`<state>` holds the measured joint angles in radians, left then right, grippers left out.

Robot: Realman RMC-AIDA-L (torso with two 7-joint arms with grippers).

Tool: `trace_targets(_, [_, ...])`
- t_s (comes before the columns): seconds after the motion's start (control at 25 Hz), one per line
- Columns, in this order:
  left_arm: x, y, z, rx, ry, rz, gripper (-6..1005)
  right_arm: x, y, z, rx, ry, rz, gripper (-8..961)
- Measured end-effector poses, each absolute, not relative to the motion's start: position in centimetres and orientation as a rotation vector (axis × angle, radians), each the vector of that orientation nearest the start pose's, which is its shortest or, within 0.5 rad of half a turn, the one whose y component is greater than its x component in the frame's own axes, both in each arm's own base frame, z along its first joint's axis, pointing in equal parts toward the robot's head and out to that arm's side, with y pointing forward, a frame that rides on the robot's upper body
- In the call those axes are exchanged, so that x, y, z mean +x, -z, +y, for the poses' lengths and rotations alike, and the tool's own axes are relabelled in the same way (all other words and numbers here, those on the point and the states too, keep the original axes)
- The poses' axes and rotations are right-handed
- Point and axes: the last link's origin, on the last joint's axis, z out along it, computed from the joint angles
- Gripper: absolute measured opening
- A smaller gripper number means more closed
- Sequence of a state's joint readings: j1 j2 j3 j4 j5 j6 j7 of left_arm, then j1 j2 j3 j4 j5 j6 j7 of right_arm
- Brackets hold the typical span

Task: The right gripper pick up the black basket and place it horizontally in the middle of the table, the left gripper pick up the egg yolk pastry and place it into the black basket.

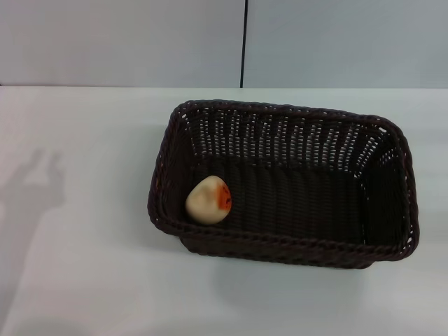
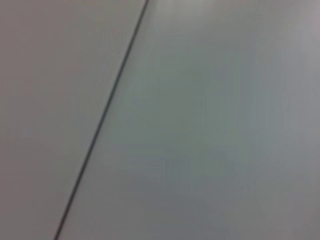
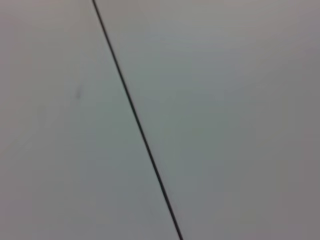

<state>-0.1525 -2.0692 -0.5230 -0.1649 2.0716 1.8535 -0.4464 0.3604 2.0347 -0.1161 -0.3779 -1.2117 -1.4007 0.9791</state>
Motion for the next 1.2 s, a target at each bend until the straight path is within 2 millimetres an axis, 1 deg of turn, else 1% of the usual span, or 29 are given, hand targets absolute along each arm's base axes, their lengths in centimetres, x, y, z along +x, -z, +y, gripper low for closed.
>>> trace_targets(0.12, [-32.8, -2.8, 20.1, -1.366, 1.239, -0.439, 313, 38.0, -14.0, 29.9, -1.256, -1.112, 0.634, 435])
trace_targets(0.36, [-32.7, -3.0, 20.1, -1.356, 1.245, -0.429, 85, 37.7, -13.5, 30.0, -1.269, -1.091, 0.605, 435])
trace_targets(0.68, [-32.0, -3.9, 19.7, -1.324, 1.302, -0.35, 16, 37.9, -13.2, 29.8, -1.248, -1.094, 0.615, 435])
trace_targets(1.12, [-32.2, -4.1, 19.4, -1.283, 1.311, -0.365, 315, 38.1, -12.9, 29.4, -1.234, -1.092, 0.628, 435])
trace_targets(1.2, [-32.0, -4.0, 19.4, -1.279, 1.321, -0.365, 315, 38.1, -12.9, 29.3, -1.232, -1.091, 0.629, 435])
